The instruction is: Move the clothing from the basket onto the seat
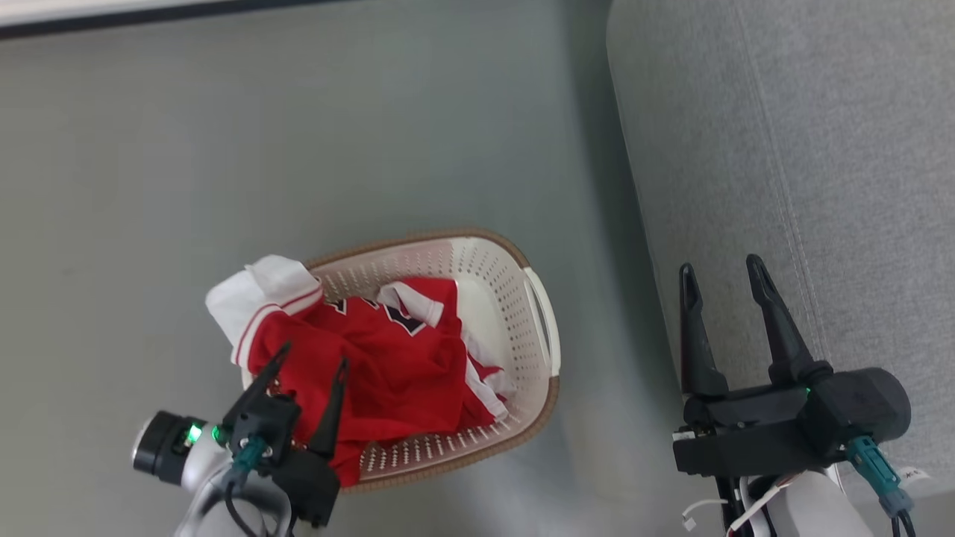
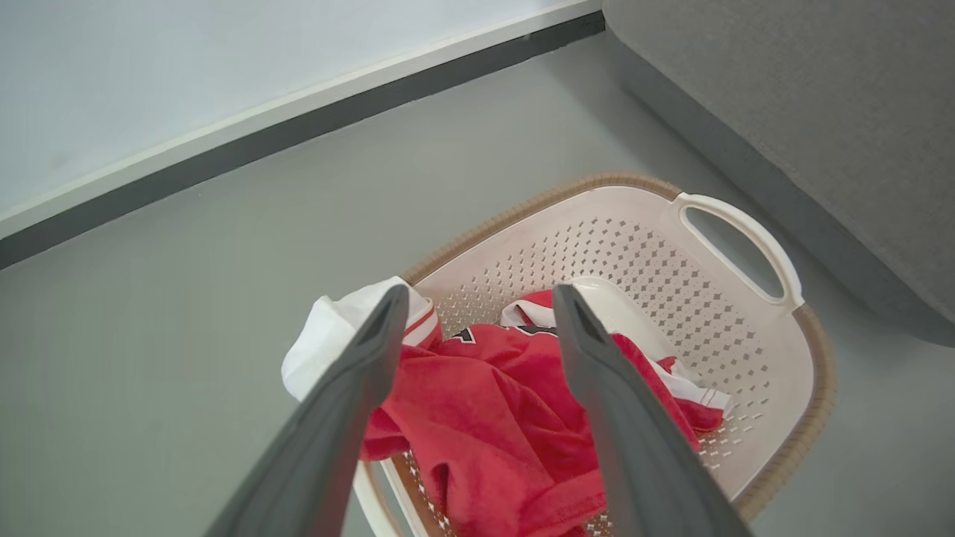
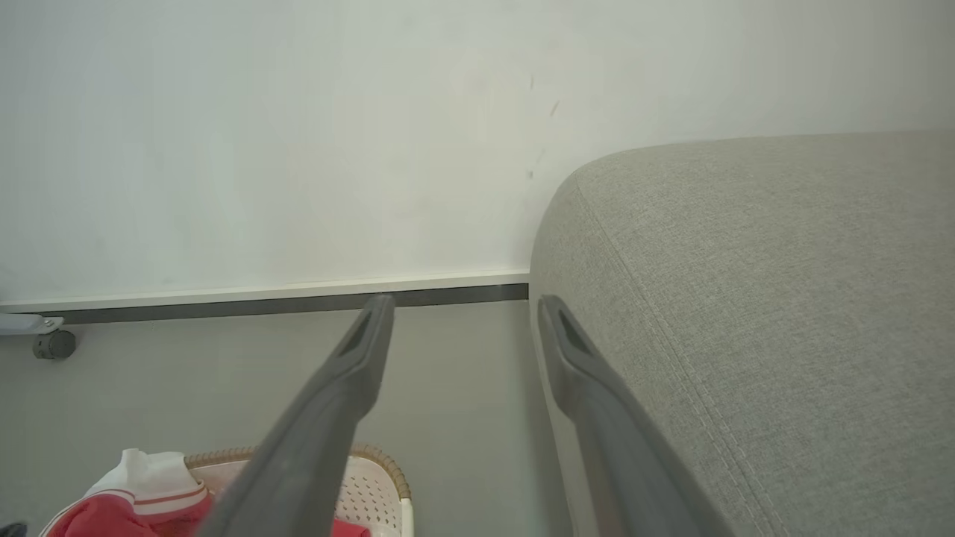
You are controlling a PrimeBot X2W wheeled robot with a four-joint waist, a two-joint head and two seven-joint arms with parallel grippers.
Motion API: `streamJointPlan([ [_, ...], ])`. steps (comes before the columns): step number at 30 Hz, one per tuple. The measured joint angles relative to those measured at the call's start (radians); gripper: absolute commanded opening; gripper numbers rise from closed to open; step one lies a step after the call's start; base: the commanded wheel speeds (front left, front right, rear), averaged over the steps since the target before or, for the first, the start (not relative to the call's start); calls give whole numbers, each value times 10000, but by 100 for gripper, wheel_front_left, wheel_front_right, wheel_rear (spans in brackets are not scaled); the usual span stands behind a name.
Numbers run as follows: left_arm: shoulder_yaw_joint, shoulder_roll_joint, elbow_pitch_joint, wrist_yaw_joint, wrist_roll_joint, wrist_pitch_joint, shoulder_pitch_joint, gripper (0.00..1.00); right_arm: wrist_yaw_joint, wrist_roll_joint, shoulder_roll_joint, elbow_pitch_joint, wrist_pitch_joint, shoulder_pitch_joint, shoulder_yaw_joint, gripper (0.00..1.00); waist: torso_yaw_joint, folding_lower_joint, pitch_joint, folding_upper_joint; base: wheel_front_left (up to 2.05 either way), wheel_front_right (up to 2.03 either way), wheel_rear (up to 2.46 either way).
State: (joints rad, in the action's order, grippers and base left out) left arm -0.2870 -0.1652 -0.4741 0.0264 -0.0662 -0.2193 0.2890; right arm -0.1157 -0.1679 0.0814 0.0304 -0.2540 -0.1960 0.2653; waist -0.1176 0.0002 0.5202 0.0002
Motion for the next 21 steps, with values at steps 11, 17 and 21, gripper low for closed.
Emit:
streamJointPlan([
  [11, 307, -314, -598, -176, 100, 242, 1311, 100, 0, 2, -69, 249, -27, -967, -40, 100, -437, 0, 1502, 0, 0, 0, 0],
  [17, 324, -508, -993, -261, 276, 222, 1844, 100, 0, 2, -134, 113, -27, -1581, -2, 100, -594, 0, 2321, 0, 0, 0, 0],
  [21, 228, -558, -1250, -261, 362, 150, 2057, 100, 0, 2, -159, -54, -27, -1739, 54, 100, -683, 0, 2700, 0, 0, 0, 0],
])
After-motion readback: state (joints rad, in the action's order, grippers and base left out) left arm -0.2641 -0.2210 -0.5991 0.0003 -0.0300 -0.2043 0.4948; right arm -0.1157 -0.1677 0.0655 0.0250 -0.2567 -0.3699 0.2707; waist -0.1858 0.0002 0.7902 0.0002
